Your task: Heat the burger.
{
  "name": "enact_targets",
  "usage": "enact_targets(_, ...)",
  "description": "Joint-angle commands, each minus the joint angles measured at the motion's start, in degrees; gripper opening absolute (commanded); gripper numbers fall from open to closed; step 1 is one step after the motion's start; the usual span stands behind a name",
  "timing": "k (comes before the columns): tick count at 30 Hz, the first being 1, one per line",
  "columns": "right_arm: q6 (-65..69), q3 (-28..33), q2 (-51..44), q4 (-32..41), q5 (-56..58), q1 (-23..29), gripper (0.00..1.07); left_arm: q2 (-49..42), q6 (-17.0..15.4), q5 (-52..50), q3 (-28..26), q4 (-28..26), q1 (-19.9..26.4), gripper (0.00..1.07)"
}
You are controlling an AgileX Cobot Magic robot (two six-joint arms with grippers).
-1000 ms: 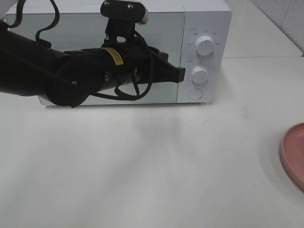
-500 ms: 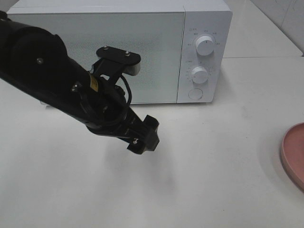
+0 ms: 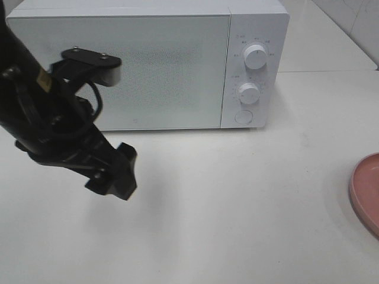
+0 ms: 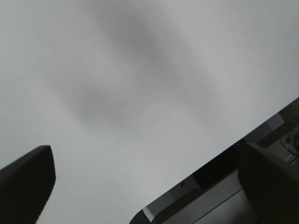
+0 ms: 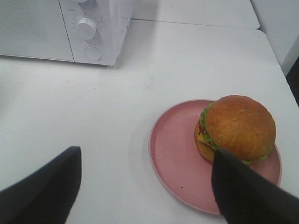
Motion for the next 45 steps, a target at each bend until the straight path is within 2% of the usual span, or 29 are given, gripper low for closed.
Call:
enact_targets(1,0.0,0.17,-1.55,-0.4,-0.92,-0.4,0.76,-3.44,-0.34,5.44,0.11,-0.17,6.19,1.0)
enact_targets(2,0.0,0.17,-1.55,-0.4,-0.92,-0.4,0.76,-3.44,-0.34,5.44,0.11,-0.17,6.19,1.0)
enact_targets(4,0.0,0.17,-1.55,-0.4,-0.92,-0.4,0.76,-5.96,-0.29,7.62,0.17,0.23,10.66,1.0)
enact_targets(6,0.0,0.17,-1.55,-0.4,-0.92,-0.4,0.76,-7.16,-0.29,8.08,0.17,0.4,12.32,1.0)
enact_targets(7,0.0,0.17,-1.55,-0.4,-0.92,-0.4,0.76,-9.05,-0.23,9.0,0.17,0.63,15.41,1.0)
enact_targets(8,0.0,0.17,-1.55,-0.4,-0.92,-0.4,0.76,-9.05,-0.23,9.0,0.17,0.63,15.41,1.0)
enact_targets(10,0.0,0.17,-1.55,-0.4,-0.92,-0.4,0.76,-11.75,-0.17,11.34,0.17,0.63,20.86,1.0)
enact_targets(11,0.0,0.17,-1.55,-0.4,-0.92,-0.4,0.76,-11.75,-0.17,11.34,0.17,0.63,20.86,1.0)
enact_targets(13,0.0,0.17,-1.55,-0.4,-0.92,-0.4,0.76,-14.15,1.03,14.38,0.17,0.63,25.5,1.0)
enact_targets(14,0.0,0.17,-1.55,-0.4,-0.92,-0.4,0.76,-14.15,1.03,14.38,0.17,0.63,25.5,1.0)
enact_targets(15,0.0,0.17,-1.55,-0.4,-0.92,-0.4,0.76,-15.87,2.23,16.1,0.17,0.57,28.3,1.0)
enact_targets(17,0.0,0.17,-1.55,-0.4,-0.92,-0.4,0.76,-16.67,2.35,16.9,0.17,0.57,29.79,1.0)
enact_targets(18,0.0,0.17,-1.55,-0.4,-0.92,-0.4,0.76,-18.33,2.29,18.22,0.29,0.52,32.43,1.0)
enact_targets(20,0.0,0.17,-1.55,-0.4,-0.92,-0.4,0.76,-19.19,2.29,18.22,0.57,0.34,33.29,1.0)
enact_targets(21,0.0,0.17,-1.55,-0.4,-0.92,-0.4,0.76,-21.66,2.12,17.48,2.41,-0.11,35.24,1.0)
enact_targets(23,0.0,0.17,-1.55,-0.4,-0.92,-0.4,0.76,-23.03,2.12,17.19,3.44,-0.46,35.92,1.0)
enact_targets(25,0.0,0.17,-1.55,-0.4,-0.92,-0.4,0.76,-26.93,2.12,17.02,8.19,-1.83,37.82,1.0)
enact_targets(26,0.0,0.17,-1.55,-0.4,-0.92,-0.4,0.76,-26.93,2.12,17.02,8.19,-1.83,37.82,1.0)
enact_targets(27,0.0,0.17,-1.55,-0.4,-0.92,-0.4,0.76,-29.51,2.12,16.96,11.12,-1.78,38.39,1.0)
enact_targets(28,0.0,0.17,-1.55,-0.4,-0.92,-0.4,0.76,-29.51,2.12,16.96,11.12,-1.78,38.39,1.0)
enact_targets(30,0.0,0.17,-1.55,-0.4,-0.92,-0.4,0.76,-33.63,2.12,16.79,15.47,-1.15,38.39,1.0)
enact_targets(31,0.0,0.17,-1.55,-0.4,-0.92,-0.4,0.76,-33.63,2.12,16.79,15.47,-1.15,38.39,1.0)
enact_targets(33,0.0,0.17,-1.55,-0.4,-0.92,-0.4,0.76,-39.13,2.12,17.07,20.57,-0.97,38.39,1.0)
enact_targets(36,0.0,0.17,-1.55,-0.4,-0.92,-0.4,0.76,-40.57,2.12,17.3,21.77,-0.97,38.39,1.0)
enact_targets(38,0.0,0.17,-1.55,-0.4,-0.92,-0.4,0.76,-44.86,2.12,17.42,24.69,-0.92,38.39,1.0)
enact_targets(39,0.0,0.17,-1.55,-0.4,-0.92,-0.4,0.76,-44.86,2.12,17.42,24.69,-0.92,38.39,1.0)
enact_targets(42,0.0,0.17,-1.55,-0.4,-0.92,-0.4,0.76,-53.4,2.23,13.12,25.61,-0.86,38.39,1.0)
enact_targets(45,0.0,0.17,-1.55,-0.4,-0.92,-0.4,0.76,-54.89,2.29,12.95,25.84,-0.74,38.39,1.0)
